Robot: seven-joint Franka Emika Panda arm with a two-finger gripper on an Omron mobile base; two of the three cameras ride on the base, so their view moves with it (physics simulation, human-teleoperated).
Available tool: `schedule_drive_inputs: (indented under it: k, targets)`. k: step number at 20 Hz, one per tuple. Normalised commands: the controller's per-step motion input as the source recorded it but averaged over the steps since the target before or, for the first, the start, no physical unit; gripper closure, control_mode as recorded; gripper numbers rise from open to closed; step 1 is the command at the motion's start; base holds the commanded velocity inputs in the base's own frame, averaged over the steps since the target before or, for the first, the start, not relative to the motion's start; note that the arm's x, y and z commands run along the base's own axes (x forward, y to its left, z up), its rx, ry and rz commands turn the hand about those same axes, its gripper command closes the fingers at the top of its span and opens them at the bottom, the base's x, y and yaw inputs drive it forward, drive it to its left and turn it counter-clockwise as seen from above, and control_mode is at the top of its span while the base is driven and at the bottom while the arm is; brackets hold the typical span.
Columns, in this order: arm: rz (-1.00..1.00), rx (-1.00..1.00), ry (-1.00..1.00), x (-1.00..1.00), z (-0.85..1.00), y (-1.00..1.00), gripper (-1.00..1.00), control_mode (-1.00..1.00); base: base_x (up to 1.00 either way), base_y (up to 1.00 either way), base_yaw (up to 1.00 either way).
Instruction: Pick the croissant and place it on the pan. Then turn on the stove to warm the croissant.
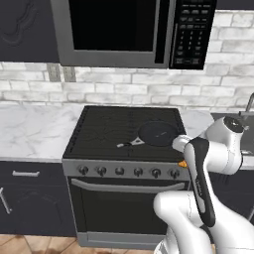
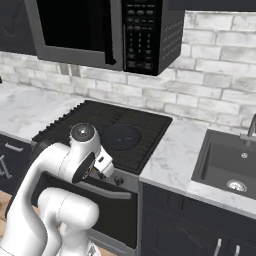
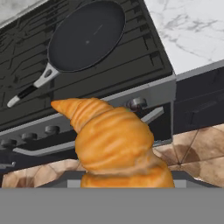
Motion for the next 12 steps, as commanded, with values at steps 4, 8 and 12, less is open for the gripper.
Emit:
schedule_drive_inputs:
  k: [4, 8, 12]
  targets:
    - [0.0, 0.0, 0.0, 0.0, 0.0, 0.0, 1.0, 1.0, 0.0, 0.5, 0.0]
    - [0.0, 0.0, 0.0, 0.0, 0.0, 0.0, 1.0, 1.0, 0.0, 0.39, 0.0]
    - [0.0, 0.0, 0.0, 0.0, 0.0, 0.0, 1.0, 1.0, 0.0, 0.35, 0.01]
